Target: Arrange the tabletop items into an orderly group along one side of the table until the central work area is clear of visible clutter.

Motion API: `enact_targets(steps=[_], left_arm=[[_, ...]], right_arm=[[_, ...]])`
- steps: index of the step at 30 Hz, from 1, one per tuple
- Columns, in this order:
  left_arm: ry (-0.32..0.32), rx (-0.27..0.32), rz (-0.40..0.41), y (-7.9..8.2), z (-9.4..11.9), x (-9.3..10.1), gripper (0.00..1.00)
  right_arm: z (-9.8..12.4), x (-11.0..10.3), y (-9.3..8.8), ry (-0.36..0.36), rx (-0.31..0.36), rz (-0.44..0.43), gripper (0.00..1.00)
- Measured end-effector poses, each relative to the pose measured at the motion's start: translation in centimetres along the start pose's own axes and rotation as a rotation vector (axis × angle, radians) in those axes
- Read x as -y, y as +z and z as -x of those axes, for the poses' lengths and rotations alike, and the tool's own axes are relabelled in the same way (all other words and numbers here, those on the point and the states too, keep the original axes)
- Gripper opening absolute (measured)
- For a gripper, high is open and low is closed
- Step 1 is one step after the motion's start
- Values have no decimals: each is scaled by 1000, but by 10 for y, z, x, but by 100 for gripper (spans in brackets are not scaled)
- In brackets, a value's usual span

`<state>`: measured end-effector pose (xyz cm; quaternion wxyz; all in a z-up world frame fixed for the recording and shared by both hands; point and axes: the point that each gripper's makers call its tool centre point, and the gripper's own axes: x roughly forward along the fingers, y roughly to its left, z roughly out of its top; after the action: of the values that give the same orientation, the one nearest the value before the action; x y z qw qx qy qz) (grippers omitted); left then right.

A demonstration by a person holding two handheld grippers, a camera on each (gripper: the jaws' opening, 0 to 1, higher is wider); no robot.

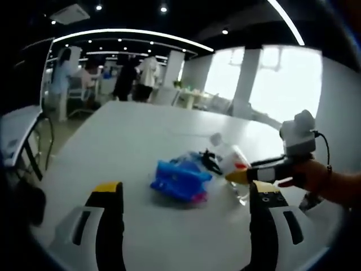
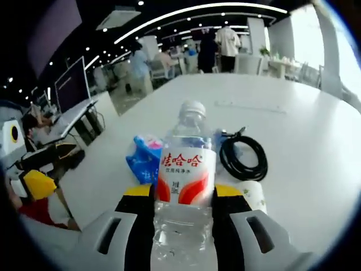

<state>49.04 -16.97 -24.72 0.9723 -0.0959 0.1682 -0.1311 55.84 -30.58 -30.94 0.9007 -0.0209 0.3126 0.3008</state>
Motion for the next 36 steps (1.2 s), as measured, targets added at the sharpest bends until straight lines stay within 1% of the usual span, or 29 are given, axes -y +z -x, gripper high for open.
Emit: enact_targets(steps=[3,4,5,7,8,9,10,11,13,14,16,17,18,20,22,23,25,27,28,30,31,32,34,36], left_arm=[[-14,14,5,3,-1,3,89],[-17,13,6,3,-2,4,88],[-20,8,8,2,-2,4,88],[-30,-21,20,-3,-3,6,86],[-39,-19,33,-2,-3,8,86],[-48,9,45,3,-4,11,86],[-48,17,47,4,-4,11,86],[-51,-2,50,1,-4,11,86],[-54,-45,61,-6,-5,12,85],[-59,-69,72,-9,-6,13,84],[-74,-69,75,-8,-6,16,83],[-86,-50,73,-4,-6,19,83],[-94,-42,70,-2,-6,21,82],[-116,-38,62,0,-7,26,79],[-141,-53,78,-1,-8,31,76],[-175,-61,96,0,-9,37,75],[-214,-69,106,1,-11,44,72],[-261,-87,91,2,-12,53,66],[-298,-93,89,3,-13,60,63],[-329,-96,144,7,-16,66,59],[-362,-89,154,10,-17,71,58],[-368,-91,163,11,-18,71,56],[-390,-99,153,13,-19,76,53],[-392,-103,142,14,-21,78,52]], right_arm=[[2,-9,2,39,22,12,39],[3,-12,4,55,38,16,39],[4,-13,4,61,34,15,39],[7,-22,7,99,61,26,39],[7,-26,8,111,68,36,39],[8,-30,9,121,73,53,39],[9,-33,9,135,71,74,39],[10,-39,12,152,86,101,39],[13,-48,13,177,100,123,39],[14,-51,13,188,97,130,39],[16,-56,13,204,103,149,39],[17,-58,12,206,93,160,39],[18,-60,13,211,99,172,39],[21,-63,13,219,101,185,39],[24,-65,14,231,105,191,39],[26,-67,15,235,112,195,39],[28,-69,15,246,112,205,39],[31,-73,16,259,123,221,39],[32,-74,16,263,125,224,39],[34,-76,17,268,129,237,39],[36,-77,17,272,137,240,39],[36,-78,18,272,136,238,39],[40,-81,19,291,143,234,39],[43,-84,21,298,157,248,39]])
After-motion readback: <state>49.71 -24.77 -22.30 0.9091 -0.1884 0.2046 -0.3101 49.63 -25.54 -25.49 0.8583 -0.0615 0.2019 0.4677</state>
